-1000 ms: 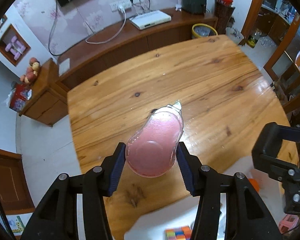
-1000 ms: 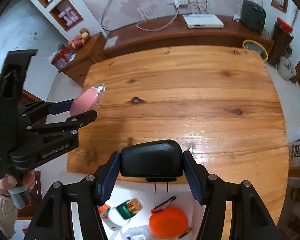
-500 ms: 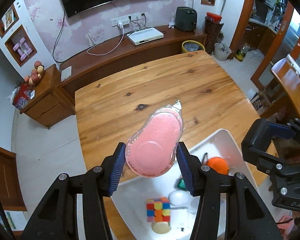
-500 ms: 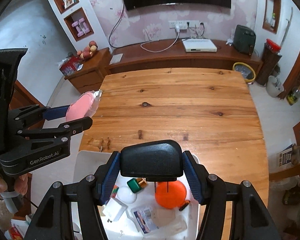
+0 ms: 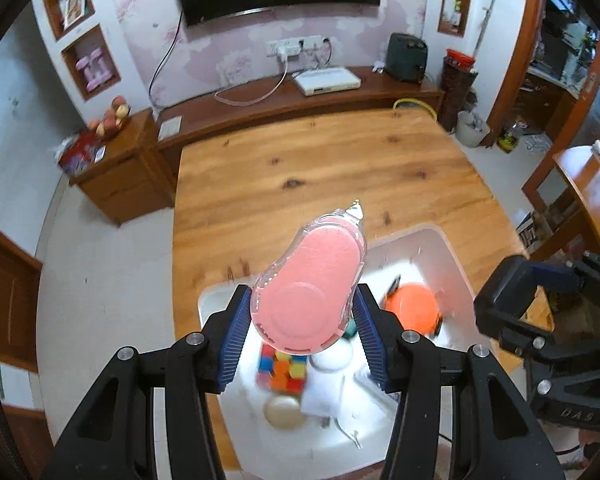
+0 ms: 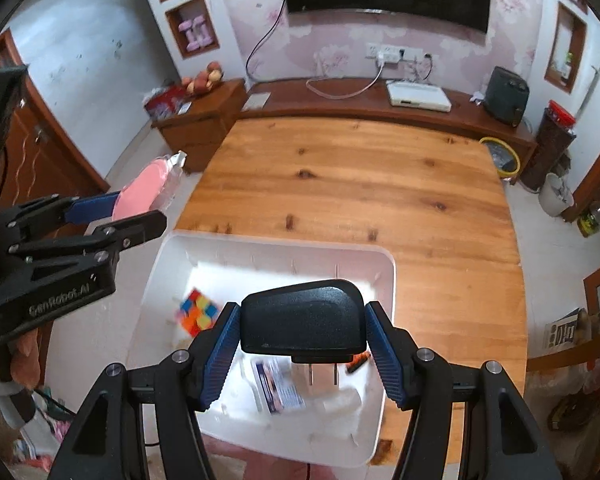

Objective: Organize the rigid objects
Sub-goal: 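Carry the pink case with the left tool into the tray while the right tool carries the black plug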

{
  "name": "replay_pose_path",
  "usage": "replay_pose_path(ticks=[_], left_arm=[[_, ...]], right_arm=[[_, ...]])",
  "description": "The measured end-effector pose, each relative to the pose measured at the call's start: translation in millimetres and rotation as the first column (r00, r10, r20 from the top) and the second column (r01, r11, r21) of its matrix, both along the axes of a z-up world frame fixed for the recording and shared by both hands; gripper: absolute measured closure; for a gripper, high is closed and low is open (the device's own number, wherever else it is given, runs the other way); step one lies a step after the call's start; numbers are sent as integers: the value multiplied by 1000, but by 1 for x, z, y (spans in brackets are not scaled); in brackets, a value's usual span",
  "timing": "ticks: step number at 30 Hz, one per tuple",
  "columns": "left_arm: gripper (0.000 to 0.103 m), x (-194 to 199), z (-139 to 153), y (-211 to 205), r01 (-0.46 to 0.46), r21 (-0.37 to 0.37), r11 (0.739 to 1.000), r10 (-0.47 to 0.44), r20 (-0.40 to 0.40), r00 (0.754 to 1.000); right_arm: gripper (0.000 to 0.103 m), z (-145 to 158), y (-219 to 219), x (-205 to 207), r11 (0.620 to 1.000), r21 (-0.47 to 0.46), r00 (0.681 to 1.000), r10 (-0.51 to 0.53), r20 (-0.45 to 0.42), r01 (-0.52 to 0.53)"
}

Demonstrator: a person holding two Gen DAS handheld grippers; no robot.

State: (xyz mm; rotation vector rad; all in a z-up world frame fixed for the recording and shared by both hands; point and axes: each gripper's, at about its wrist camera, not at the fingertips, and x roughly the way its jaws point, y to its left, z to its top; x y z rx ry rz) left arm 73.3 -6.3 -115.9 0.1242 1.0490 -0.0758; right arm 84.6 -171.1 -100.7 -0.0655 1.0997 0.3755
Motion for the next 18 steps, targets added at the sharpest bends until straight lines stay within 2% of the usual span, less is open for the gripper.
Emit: replay_pose_path(ticks=[8, 13, 18], left_arm=[[48, -25, -61, -6, -89, 38, 995, 93, -125, 988], [48, -34, -91, -6, -118, 50, 992, 126, -186, 974], [48, -37, -113, -5, -128, 62, 990, 139, -235, 962]], right_arm=[[40, -51, -2, -15, 996, -52, 994, 60, -94, -65], [40, -82, 3, -19, 988, -97, 983, 101, -150, -117], [40, -108, 5, -19, 983, -131, 974, 100, -201, -128]])
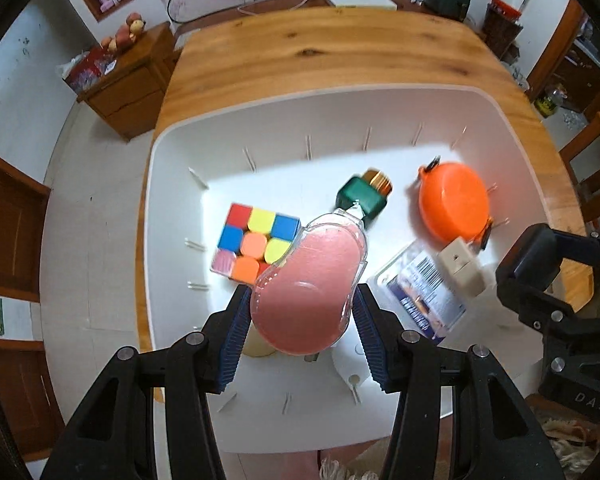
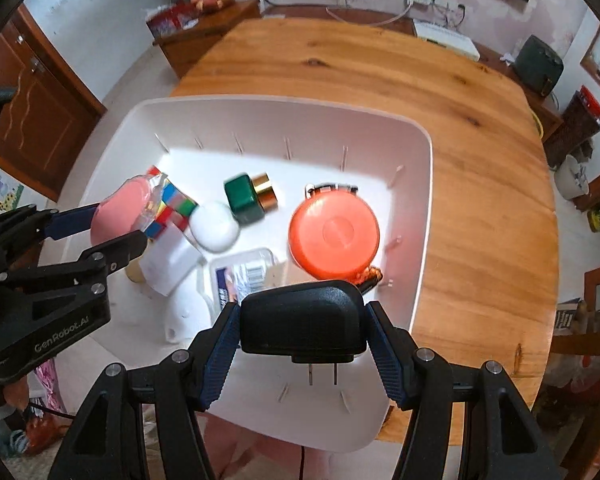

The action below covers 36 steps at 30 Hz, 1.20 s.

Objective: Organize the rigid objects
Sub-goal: 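Carry the pink case with the left tool into the tray while the right tool carries the black plug, then open both tools to release the pink case and black plug in the tray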

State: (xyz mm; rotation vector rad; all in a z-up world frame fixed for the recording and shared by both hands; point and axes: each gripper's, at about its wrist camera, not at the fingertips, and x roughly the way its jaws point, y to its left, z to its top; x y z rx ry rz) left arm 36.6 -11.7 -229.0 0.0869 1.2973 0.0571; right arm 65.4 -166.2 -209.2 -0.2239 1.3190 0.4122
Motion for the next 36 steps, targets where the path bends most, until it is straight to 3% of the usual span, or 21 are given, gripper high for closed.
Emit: replay_pose_path(ticks=[12, 23, 28, 36], left_arm=[[48, 1, -30, -7, 42, 16, 999, -40, -103, 994], [47, 8, -36, -8, 57, -20, 998, -59, -129, 990], [27, 9, -36, -7, 60, -13, 998, -61, -133, 989], [17, 4, -27, -10, 63, 20, 998, -60, -106, 993]], right_arm=[[40, -28, -1, 6, 999, -49, 997, 9, -73, -13], [32, -34, 0, 12, 999, -54, 994, -5, -105, -1], [28, -29, 4, 11, 999, -48, 996, 4, -88, -8], [27, -18, 5, 7, 1000, -8, 998, 12, -60, -12]])
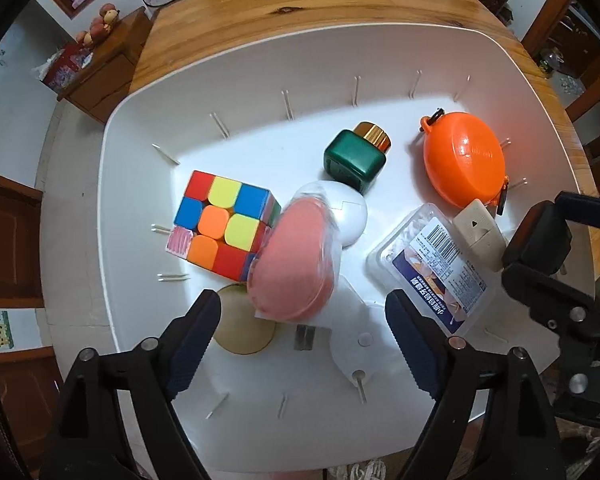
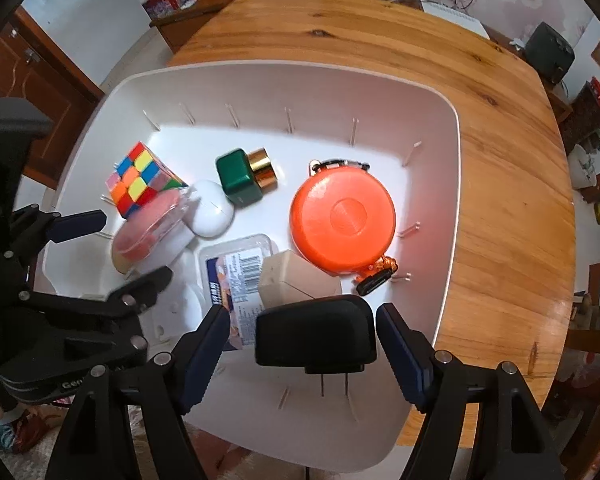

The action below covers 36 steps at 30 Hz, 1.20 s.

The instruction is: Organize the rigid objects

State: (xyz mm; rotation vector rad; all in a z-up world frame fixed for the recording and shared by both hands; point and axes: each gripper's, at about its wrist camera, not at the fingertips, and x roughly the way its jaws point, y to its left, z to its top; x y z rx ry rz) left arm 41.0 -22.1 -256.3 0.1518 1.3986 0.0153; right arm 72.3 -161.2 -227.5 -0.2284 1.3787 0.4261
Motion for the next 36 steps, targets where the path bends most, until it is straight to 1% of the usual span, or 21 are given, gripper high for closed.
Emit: replay_pose_path(ticks=[3, 8, 12, 13, 18, 22, 28, 30, 33, 36], left_arm=[[16, -2, 7, 1, -8, 10, 1000, 8, 17, 1000], [16, -2, 28, 9, -42, -9, 999, 42, 58, 997], [17, 2, 50, 17, -78, -47, 996, 81, 85, 993], [17, 2, 58, 18, -89, -65, 994, 95, 95, 991], [17, 8, 92, 23, -122, -106, 987, 136, 137, 981], [17, 7, 125, 21, -130, -127, 983, 154, 201, 967], [17, -1, 177, 10, -118, -152, 981, 160, 307, 938], [17, -5, 189, 6, -113, -149, 982, 158, 337, 928], [17, -10, 205, -1, -104, -148, 984, 152, 369, 917], [17, -14, 217, -7, -97, -156, 983, 152, 390, 908]], right_arm=[[27, 10, 0, -2, 1000, 12, 999, 6, 35, -6], [27, 36, -6, -3, 999, 49, 994, -9, 105, 4], [27, 62, -16, -1, 995, 94, 989, -34, 146, 20], [27, 67, -18, 0, 994, 105, 987, -40, 155, 24], [27, 102, -35, 5, 985, 168, 977, -81, 196, 48], [27, 130, -48, 7, 974, 218, 967, -113, 230, 62], [27, 166, -55, -3, 967, 247, 941, -133, 313, 55], [27, 176, -56, -9, 968, 248, 929, -137, 343, 51], [27, 192, -58, -19, 960, 277, 921, -140, 363, 36], [27, 206, -60, -27, 963, 266, 903, -147, 403, 37]])
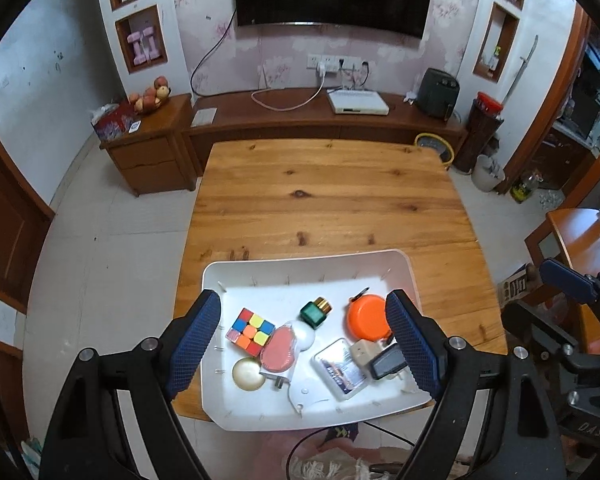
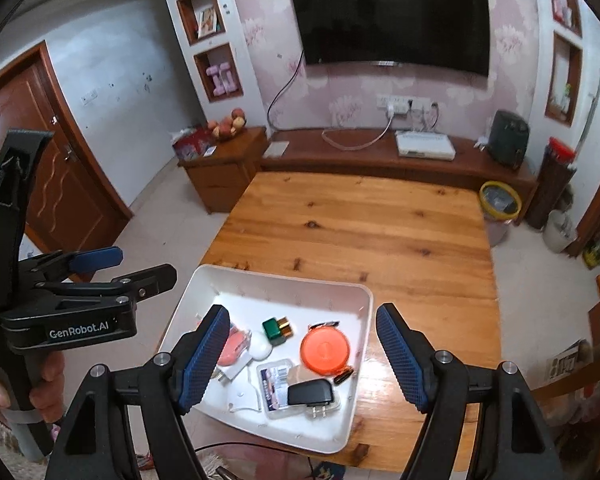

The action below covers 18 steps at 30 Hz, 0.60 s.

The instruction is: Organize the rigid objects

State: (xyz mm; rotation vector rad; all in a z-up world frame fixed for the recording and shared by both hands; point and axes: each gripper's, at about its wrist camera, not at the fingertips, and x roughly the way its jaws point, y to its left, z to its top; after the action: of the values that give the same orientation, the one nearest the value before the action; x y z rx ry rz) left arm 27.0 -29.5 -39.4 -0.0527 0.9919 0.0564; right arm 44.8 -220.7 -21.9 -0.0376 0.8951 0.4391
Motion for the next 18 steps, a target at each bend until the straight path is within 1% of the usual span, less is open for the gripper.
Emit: replay_pose_path(ticks=[4, 7, 14, 18], left_arm=[[16, -8, 11, -6, -10, 35, 999, 9, 31, 999], [16, -13, 14, -10, -9, 47, 999, 7, 43, 999], [16, -21, 16, -10, -22, 40, 999, 20, 43, 999], [16, -26, 17, -10, -30, 40, 999, 28, 49, 998]], right_arm=[[23, 14, -4, -6, 1000, -4, 1000, -21, 20, 21], [23, 21, -7, -12, 999, 6, 999, -32, 33, 32], [23, 31, -6, -26, 998, -9, 996, -57, 67, 58], [23, 31, -7, -29, 998, -3, 996, -65, 59, 65]])
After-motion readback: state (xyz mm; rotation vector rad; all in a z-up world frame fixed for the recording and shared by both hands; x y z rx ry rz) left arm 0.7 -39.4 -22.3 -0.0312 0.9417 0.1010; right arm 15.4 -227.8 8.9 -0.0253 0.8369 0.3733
